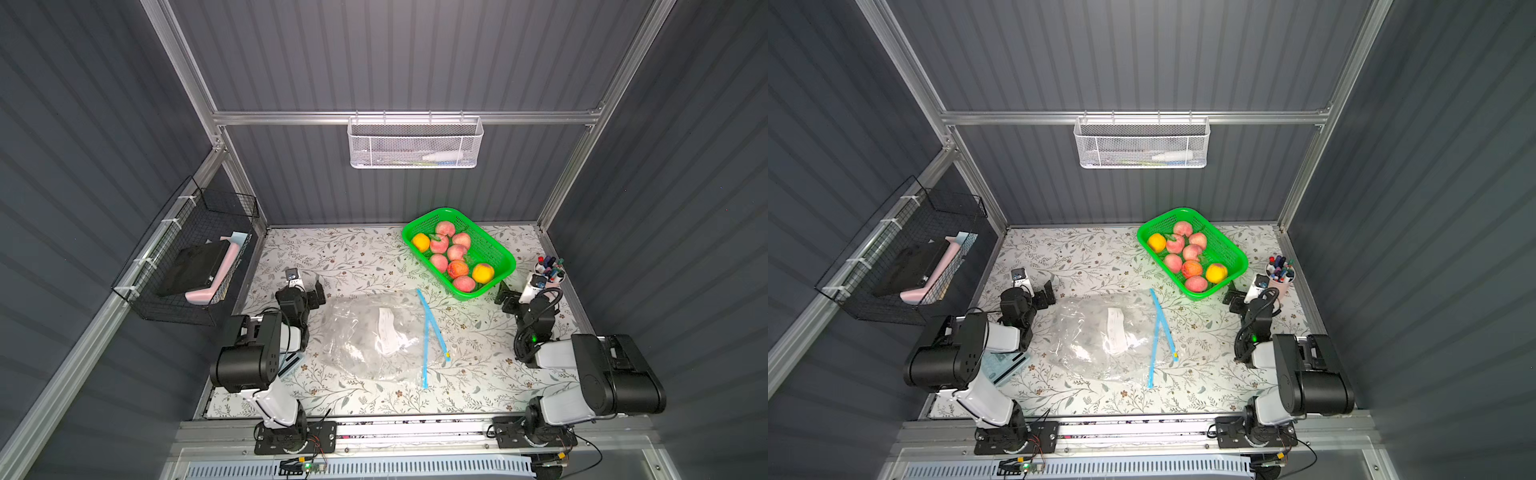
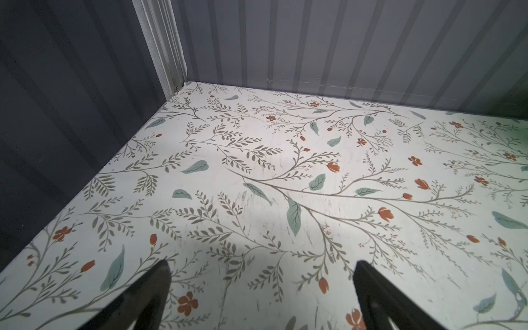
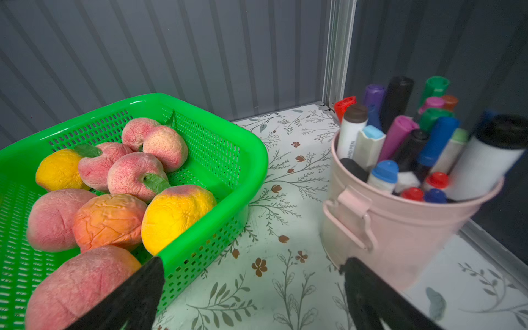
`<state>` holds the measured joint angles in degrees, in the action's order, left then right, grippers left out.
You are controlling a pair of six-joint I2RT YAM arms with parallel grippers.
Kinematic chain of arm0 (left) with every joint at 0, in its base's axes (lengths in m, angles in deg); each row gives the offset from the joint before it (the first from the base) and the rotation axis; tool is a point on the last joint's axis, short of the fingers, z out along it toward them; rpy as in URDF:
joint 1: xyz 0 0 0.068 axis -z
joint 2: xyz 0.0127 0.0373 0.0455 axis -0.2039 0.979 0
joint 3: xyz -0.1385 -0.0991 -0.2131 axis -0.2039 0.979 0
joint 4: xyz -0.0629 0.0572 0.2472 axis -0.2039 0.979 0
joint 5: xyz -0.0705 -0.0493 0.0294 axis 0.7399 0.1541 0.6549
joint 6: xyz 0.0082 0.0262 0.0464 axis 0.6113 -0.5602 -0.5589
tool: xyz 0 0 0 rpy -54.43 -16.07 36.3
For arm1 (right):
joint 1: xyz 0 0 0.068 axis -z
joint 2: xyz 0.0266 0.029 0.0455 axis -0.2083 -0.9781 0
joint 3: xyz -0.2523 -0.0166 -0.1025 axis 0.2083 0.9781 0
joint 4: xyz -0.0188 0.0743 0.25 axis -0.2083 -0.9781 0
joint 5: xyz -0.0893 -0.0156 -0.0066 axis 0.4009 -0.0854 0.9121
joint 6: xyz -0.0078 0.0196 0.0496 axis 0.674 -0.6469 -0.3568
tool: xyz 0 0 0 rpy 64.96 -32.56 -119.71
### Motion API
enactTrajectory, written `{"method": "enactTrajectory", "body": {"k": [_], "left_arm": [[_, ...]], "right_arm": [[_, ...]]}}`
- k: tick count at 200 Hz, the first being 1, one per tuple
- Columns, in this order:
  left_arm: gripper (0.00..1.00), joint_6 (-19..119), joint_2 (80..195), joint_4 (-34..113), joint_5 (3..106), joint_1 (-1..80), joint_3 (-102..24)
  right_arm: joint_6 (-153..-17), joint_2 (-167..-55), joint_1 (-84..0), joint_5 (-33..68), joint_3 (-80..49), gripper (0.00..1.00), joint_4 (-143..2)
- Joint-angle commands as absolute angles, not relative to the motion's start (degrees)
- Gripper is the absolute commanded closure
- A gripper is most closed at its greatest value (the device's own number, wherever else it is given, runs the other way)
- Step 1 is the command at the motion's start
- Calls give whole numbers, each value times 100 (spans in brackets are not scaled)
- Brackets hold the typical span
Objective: Place the peach in a zip-top bag and seal the zipper
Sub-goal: Move the zipper food storage bag to the center of the board.
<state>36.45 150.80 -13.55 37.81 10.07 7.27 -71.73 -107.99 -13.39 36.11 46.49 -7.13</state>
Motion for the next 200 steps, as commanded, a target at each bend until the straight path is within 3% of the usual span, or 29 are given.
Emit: {"method": "enactTrajectory", "body": {"k": [1, 170, 187, 200], "left_arm": [[0, 3573, 15139, -1283, 3713, 1027, 657], [0, 3566, 15126, -1305, 3718, 1027, 681], [0, 3556, 15084, -1323, 3680, 1022, 660], [0, 3565, 14783, -446, 3703, 1027, 370]], "right_arm": [[-7096, -10845, -1318, 3567, 4563, 1, -699], [-7062, -10746, -1318, 3623, 4615, 1, -561], [-7057, -10363, -1319, 3663, 4546, 1, -1048], [-7074, -9948, -1325, 3664, 4418, 1, -1729]]}}
